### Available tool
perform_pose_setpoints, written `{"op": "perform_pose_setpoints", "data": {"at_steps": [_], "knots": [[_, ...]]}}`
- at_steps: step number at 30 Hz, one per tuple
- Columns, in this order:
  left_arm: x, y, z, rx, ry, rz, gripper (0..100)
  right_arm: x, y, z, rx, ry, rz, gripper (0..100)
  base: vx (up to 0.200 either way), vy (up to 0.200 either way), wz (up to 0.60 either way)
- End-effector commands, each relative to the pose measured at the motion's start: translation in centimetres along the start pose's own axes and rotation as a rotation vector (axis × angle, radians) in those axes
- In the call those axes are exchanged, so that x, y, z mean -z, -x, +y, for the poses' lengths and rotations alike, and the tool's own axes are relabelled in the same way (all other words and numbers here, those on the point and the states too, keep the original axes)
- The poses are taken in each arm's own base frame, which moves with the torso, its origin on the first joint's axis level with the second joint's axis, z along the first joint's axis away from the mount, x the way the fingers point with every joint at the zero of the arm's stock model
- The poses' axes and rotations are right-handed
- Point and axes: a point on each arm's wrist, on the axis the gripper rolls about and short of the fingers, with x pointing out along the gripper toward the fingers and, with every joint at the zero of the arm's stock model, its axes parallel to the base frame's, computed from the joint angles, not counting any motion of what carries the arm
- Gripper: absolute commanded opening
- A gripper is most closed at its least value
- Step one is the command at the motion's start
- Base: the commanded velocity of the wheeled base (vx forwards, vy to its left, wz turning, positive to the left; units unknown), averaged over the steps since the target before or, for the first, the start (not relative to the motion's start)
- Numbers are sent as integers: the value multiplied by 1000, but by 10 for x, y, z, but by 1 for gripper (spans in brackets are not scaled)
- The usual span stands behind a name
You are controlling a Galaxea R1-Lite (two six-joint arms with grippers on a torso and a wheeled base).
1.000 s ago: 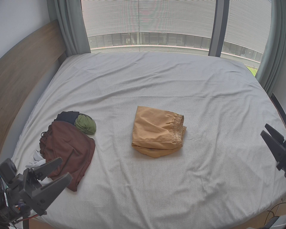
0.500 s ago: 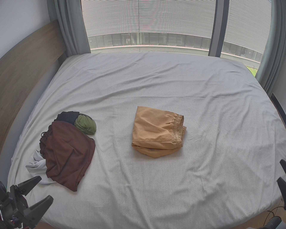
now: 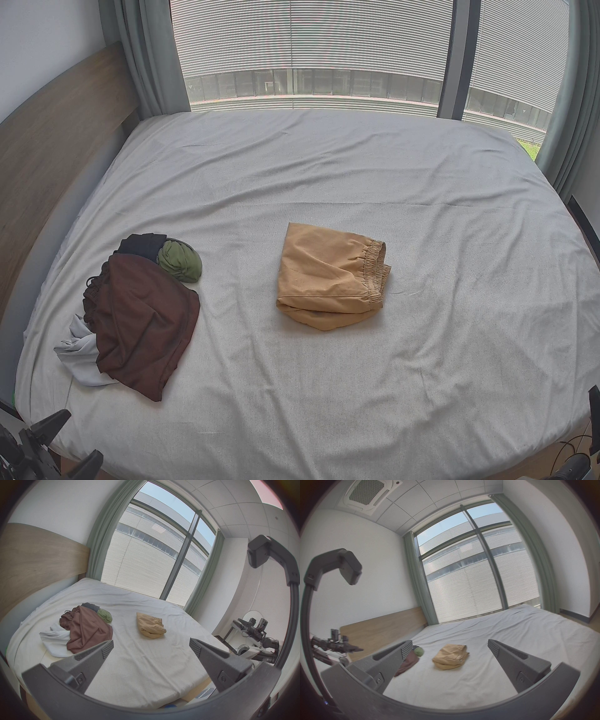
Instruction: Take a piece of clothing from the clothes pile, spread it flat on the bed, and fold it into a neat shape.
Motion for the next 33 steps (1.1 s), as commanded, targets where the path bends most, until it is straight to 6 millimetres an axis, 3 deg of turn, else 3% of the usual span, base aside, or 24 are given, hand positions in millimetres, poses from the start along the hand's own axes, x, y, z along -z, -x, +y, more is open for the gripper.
{"op": "perform_pose_setpoints", "data": {"at_steps": [1,13,17,29,31,33], "knots": [[12,9,0,-22,-16,-61,100,4,1,-2,67,34,-12,100,0,0,0],[15,9,1,-142,-113,-57,100,11,2,-7,360,146,-1,100,0,0,0],[15,9,2,-196,-145,-63,100,32,13,-7,448,165,109,100,0,0,0],[15,10,4,-414,-174,-101,100,35,13,-9,452,183,159,100,0,0,0],[19,14,1,-491,-235,-158,100,38,13,-8,417,198,200,100,0,0,0],[26,15,3,-488,-270,-91,100,39,13,-8,407,212,221,100,0,0,0]]}}
